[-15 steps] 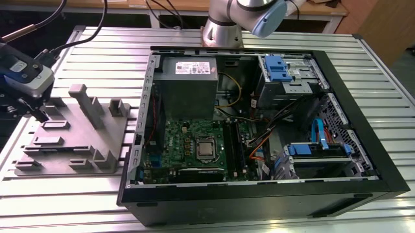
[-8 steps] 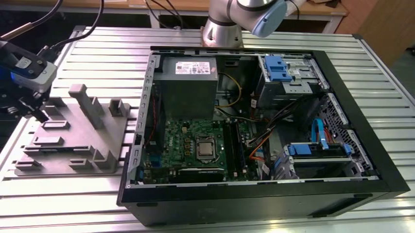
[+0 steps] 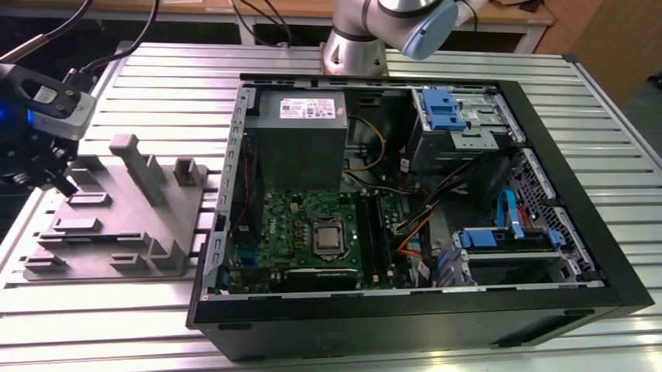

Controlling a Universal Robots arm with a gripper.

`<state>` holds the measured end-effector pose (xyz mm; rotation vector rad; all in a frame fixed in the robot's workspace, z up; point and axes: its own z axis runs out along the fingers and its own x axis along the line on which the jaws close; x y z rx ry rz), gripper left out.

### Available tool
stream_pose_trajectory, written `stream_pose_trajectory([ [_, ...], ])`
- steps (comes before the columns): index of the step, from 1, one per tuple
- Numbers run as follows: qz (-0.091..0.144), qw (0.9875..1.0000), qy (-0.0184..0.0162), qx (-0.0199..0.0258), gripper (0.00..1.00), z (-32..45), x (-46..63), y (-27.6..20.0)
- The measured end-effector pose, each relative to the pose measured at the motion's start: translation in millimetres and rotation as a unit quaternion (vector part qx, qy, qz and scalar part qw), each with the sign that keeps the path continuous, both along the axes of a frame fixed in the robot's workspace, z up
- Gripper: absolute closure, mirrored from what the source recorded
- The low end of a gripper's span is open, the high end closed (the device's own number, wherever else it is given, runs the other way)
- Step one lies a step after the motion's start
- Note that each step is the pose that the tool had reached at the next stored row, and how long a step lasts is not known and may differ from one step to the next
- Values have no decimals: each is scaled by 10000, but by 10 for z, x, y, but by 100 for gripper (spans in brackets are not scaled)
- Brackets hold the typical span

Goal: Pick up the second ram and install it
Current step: 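Pick up the second ram and move it above second insertion slot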

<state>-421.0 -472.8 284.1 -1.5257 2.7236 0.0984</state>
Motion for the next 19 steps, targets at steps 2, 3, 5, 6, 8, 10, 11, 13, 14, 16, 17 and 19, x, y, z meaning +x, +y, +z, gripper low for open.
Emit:
stream_pose_trajectory([
  [2, 188, 9998, 0, 0, 93, -10, 0, 0],
  [3, 278, 9996, 0, 0, 93, -14, 0, 0],
  [5, 457, 9990, 0, 0, 93, -23, 0, 0],
  [6, 547, 9985, 0, 0, 93, -28, 0, 0],
  [8, 727, 9974, 0, 0, 93, -37, 0, 0],
  [10, 914, 9958, 0, 0, 93, -46, 0, 0],
  [11, 1003, 9950, 0, 0, 93, -49, 0, 0],
  [13, 1182, 9930, 0, 0, 93, -58, 0, 0],
  [14, 1272, 9919, 0, 0, 93, -62, 0, 0],
  [16, 1450, 9894, 0, 0, 93, -70, 0, 0],
  [17, 1539, 9881, 0, 0, 93, -74, 0, 0],
  [19, 1725, 9850, 0, 0, 93, -82, 0, 0],
])
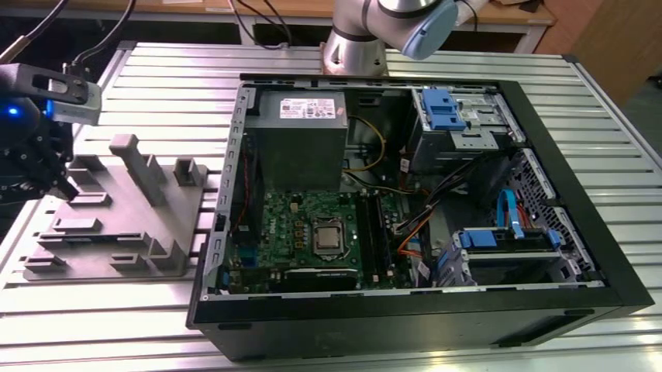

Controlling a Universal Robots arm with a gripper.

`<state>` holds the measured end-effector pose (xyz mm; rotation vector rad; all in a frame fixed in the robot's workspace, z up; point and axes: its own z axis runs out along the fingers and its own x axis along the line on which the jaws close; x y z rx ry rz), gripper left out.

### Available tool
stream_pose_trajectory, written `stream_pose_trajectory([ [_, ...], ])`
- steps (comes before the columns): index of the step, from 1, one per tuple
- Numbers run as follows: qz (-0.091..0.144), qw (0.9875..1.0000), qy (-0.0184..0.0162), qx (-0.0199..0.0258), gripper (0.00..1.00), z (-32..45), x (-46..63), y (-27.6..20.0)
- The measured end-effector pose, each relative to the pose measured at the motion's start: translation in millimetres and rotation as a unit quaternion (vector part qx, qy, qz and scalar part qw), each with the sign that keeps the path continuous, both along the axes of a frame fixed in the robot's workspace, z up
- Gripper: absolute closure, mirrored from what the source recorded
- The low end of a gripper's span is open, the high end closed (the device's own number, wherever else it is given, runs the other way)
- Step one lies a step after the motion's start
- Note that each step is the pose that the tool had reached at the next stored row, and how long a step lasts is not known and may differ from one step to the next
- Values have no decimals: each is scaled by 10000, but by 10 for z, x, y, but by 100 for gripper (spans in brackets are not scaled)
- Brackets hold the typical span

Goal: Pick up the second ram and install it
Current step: 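Pick up the second ram and move it above second insertion slot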

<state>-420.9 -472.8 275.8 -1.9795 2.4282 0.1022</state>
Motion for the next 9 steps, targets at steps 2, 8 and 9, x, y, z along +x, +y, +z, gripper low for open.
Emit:
stream_pose_trajectory([
  [2, 359, 9994, 0, 0, 93, -16, 0, 0],
  [8, 893, 9960, 0, 0, 93, -43, 0, 0],
  [9, 948, 9955, 0, 0, 93, -47, 0, 0],
])
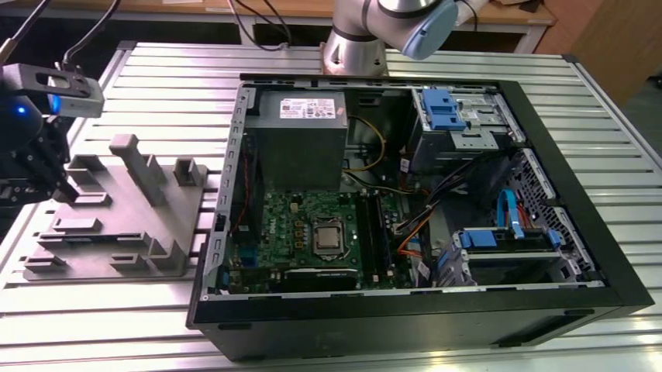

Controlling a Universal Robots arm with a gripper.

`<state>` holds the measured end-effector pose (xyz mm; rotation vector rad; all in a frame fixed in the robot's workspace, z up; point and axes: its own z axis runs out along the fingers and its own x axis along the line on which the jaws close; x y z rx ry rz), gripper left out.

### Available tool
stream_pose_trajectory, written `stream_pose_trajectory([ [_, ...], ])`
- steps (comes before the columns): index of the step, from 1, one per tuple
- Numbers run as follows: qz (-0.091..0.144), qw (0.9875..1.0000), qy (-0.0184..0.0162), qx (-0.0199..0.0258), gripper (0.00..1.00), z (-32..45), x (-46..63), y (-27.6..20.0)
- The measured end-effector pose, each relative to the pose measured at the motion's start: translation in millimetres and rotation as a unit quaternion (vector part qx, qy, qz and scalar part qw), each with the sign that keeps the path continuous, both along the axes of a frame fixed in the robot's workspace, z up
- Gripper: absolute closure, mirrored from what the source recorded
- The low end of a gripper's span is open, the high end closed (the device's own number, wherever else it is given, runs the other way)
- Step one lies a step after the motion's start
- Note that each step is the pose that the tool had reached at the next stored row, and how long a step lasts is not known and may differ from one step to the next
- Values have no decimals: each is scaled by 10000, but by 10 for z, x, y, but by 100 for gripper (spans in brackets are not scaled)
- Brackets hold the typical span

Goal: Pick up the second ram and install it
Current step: 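Pick up the second ram and move it above second insertion slot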

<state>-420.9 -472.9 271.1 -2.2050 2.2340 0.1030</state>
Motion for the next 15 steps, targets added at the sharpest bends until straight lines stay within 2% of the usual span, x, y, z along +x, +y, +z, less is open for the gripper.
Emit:
stream_pose_trajectory([
  [7, 64, 10000, 0, 0, 93, -45, 0, -24],
  [15, 80, 10000, 0, 0, 93, -133, 0, -131],
])
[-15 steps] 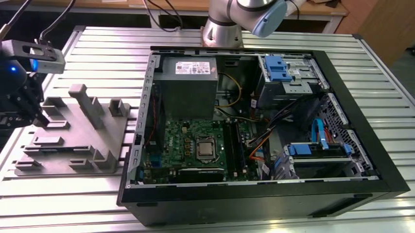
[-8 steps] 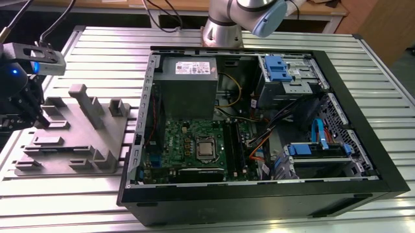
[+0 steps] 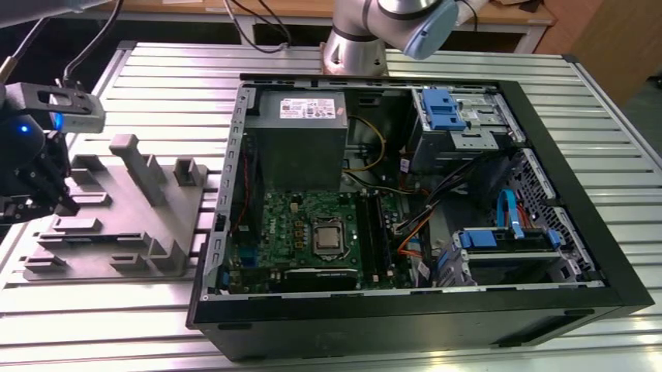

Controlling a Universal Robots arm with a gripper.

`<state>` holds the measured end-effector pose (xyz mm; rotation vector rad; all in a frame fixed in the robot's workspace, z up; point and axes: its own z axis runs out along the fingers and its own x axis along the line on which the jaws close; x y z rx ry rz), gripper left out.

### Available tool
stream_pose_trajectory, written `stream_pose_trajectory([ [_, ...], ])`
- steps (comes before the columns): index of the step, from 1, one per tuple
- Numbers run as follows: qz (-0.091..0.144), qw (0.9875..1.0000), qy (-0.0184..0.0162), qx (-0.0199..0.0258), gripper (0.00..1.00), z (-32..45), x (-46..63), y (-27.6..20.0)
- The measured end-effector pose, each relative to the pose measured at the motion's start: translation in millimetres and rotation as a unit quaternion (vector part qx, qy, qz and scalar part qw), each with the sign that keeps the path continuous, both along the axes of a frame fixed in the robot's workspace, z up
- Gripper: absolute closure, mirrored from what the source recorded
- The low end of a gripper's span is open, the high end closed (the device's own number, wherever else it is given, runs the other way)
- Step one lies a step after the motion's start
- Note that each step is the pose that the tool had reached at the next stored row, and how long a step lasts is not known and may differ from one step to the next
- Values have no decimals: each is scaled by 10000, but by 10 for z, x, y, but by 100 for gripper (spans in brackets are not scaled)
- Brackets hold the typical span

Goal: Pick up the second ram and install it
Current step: 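Pick up the second ram and move it above second insertion slot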

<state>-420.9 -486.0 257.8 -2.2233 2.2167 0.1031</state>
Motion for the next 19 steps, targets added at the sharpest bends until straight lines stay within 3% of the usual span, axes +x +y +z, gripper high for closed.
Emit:
stream_pose_trajectory([
  [8, -1, 10000, 0, 0, 93, -114, -1, -49],
  [19, 0, 10000, 0, 0, 93, -158, 0, -54],
])
